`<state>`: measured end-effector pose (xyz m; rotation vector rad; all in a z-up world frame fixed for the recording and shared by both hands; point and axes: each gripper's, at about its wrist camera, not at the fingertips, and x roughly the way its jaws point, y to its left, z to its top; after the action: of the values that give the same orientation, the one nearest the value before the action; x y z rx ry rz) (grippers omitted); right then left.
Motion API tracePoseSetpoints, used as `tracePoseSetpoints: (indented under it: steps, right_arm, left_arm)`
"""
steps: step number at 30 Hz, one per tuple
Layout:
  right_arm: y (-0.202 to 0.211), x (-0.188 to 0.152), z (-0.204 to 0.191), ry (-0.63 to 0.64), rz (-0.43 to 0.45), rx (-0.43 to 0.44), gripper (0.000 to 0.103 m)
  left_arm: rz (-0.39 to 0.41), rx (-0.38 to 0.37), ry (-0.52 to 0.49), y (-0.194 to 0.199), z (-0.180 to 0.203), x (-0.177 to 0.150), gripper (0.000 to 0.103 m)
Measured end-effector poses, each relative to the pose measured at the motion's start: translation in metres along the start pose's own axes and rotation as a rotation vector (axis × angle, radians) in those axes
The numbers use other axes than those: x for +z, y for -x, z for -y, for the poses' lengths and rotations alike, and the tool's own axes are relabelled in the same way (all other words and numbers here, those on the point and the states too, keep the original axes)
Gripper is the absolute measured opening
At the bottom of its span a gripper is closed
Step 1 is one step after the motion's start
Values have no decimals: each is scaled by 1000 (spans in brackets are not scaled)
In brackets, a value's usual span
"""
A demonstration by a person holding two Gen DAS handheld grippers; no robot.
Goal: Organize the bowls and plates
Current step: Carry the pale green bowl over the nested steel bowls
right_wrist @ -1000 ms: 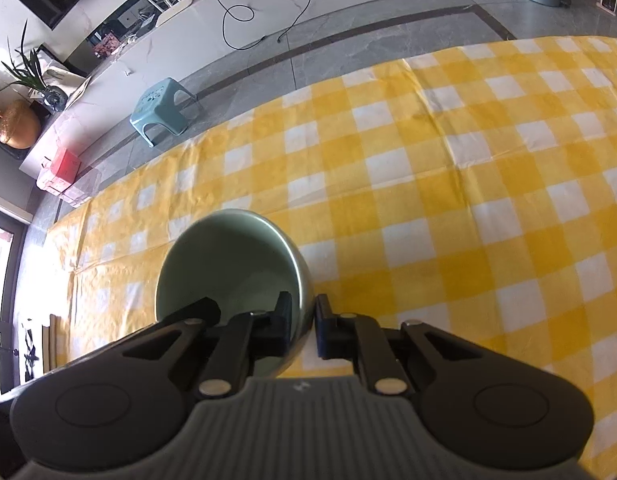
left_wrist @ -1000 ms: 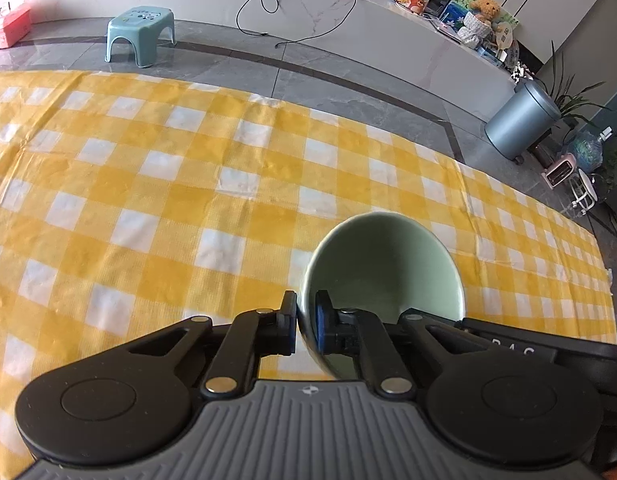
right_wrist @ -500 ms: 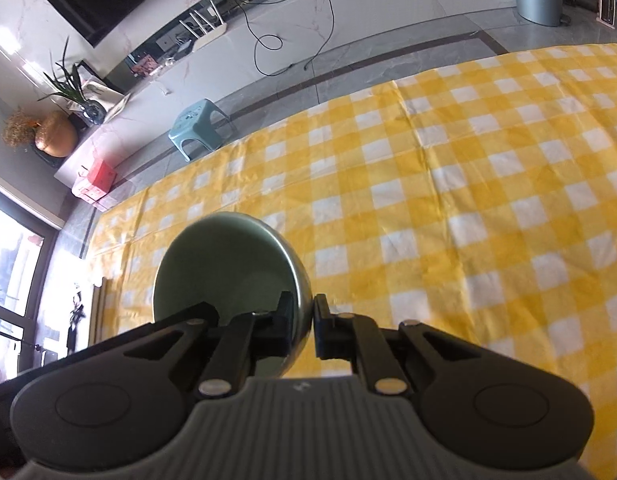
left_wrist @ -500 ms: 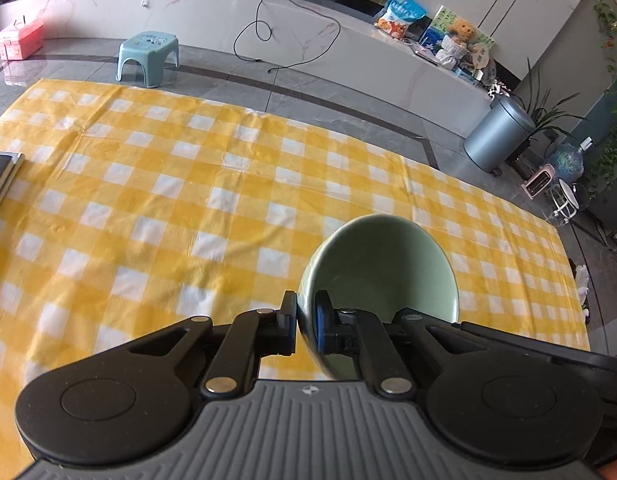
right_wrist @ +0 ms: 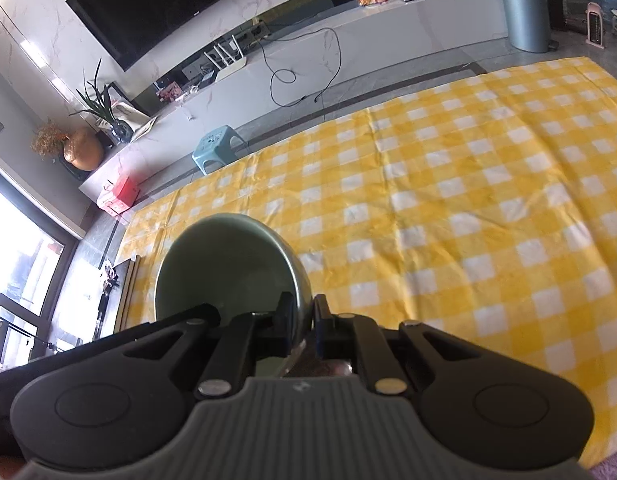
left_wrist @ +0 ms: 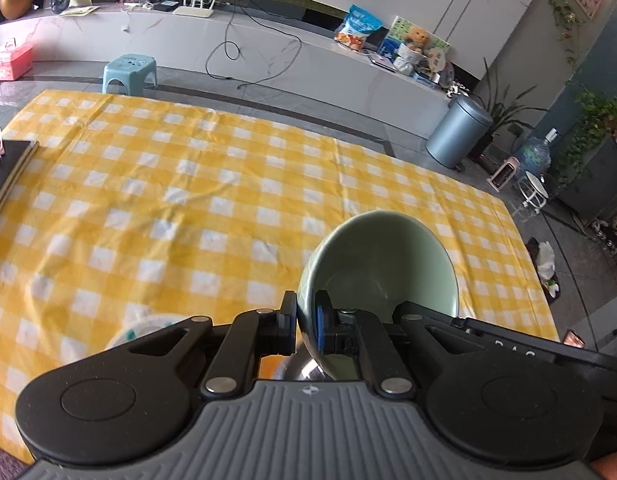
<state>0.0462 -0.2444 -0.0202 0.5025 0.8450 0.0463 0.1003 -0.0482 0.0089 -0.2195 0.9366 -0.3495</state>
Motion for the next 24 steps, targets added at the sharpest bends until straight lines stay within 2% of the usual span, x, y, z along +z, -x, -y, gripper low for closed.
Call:
tracePoseSetpoints:
  steps: [9,15,24]
  right_arm:
    - [29,-40,36,-97,31,-15,7]
    - [21,-51,47,-130,-5,-28,7]
    - [4,-63,41,-61,-35,-68,6]
  left_arm:
    - [-37,-51,18,0,12,-37,9]
    - [-70,-29,18,-10,9,-51,9]
    - [-113,15,-20,-20,4,-61,10]
